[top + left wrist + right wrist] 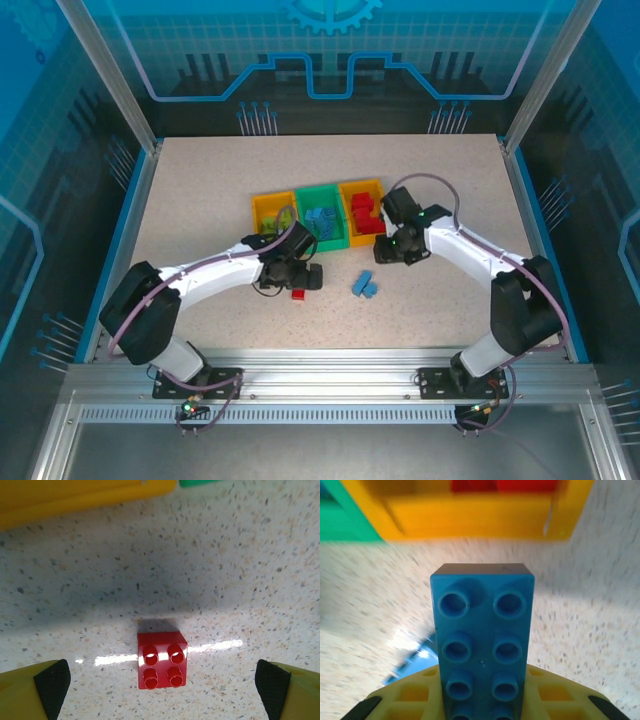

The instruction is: Sort the legos into containers by color

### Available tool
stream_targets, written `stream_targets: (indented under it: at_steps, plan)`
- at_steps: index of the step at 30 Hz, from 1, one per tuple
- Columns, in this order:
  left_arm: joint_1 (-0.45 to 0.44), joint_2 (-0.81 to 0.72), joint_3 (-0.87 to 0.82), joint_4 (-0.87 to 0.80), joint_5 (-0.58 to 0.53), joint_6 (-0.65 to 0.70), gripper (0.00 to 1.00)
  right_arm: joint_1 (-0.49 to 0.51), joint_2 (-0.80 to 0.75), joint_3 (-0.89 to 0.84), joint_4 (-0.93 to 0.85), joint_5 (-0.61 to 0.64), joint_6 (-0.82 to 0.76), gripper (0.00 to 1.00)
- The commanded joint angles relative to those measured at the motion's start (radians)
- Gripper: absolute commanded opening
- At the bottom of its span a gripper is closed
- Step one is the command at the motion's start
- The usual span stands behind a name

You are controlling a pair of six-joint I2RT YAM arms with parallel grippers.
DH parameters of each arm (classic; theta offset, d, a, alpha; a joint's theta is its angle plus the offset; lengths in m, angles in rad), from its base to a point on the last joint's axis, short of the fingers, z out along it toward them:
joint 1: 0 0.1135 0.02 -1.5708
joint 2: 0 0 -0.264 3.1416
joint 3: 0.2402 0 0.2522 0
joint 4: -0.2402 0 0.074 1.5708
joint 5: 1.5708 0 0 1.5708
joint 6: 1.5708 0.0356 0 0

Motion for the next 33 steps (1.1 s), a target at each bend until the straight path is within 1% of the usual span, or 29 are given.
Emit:
stream_targets:
  at_steps: [1,4,7,11,15,19,24,27,28,29,31,33]
  plan:
    - [-0.017,0.030,-0.030,0.007,-0.017,-0.028,0.98,-0.018,0.023,0.136,-0.040,-0.047,0.002,0.23]
    - [-0.023,0.042,-0.041,0.028,-0.017,-0.036,0.96,-0.018,0.104,0.264,-0.058,-0.081,-0.004,0.23]
    - [-0.023,0.070,-0.041,0.043,-0.014,-0.038,0.94,-0.007,0.182,0.361,-0.032,-0.172,0.012,0.22]
    - [-0.025,0.110,-0.035,0.060,-0.010,-0.038,0.89,0.031,0.287,0.483,0.016,-0.254,0.047,0.22]
    - [-0.025,0.132,-0.031,0.073,-0.017,-0.034,0.82,0.056,0.417,0.623,-0.012,-0.261,0.075,0.23]
    - [-0.026,0.152,-0.028,0.090,-0.023,-0.034,0.72,0.062,0.523,0.714,-0.032,-0.270,0.094,0.26]
    - [-0.025,0.174,-0.026,0.113,-0.009,-0.035,0.56,0.065,0.610,0.790,-0.072,-0.258,0.106,0.36]
    - [-0.026,0.177,-0.027,0.118,-0.001,-0.036,0.47,0.067,0.623,0.802,-0.075,-0.255,0.109,0.48]
    - [-0.024,0.175,-0.029,0.118,0.001,-0.038,0.44,0.070,0.618,0.799,-0.076,-0.251,0.109,0.58]
    - [-0.024,0.169,-0.031,0.118,0.002,-0.039,0.44,0.072,0.609,0.796,-0.075,-0.246,0.108,0.64]
    - [-0.026,0.151,-0.034,0.116,0.003,-0.041,0.43,0.078,0.581,0.783,-0.075,-0.239,0.104,0.67]
    - [-0.027,0.127,-0.025,0.107,0.004,-0.041,0.43,0.080,0.536,0.753,-0.062,-0.230,0.107,0.73]
